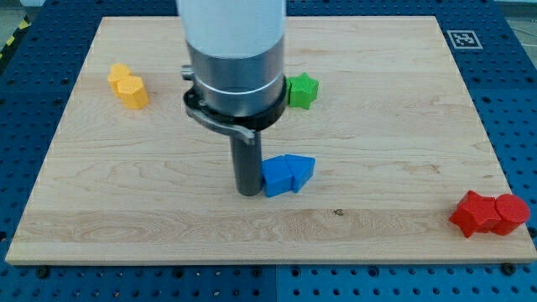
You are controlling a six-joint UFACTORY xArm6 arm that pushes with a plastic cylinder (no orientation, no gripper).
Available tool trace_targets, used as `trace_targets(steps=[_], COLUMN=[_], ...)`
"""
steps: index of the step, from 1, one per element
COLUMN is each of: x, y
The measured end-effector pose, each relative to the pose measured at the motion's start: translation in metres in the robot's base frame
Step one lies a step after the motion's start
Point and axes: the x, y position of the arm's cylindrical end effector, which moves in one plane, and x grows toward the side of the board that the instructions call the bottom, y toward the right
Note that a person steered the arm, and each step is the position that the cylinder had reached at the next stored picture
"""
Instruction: Push blue cube along with blue triangle to the top of the red circle and red star
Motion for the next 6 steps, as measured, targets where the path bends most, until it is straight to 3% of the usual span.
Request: trace_targets(steps=[6], x=[-0.032], y=[0.126])
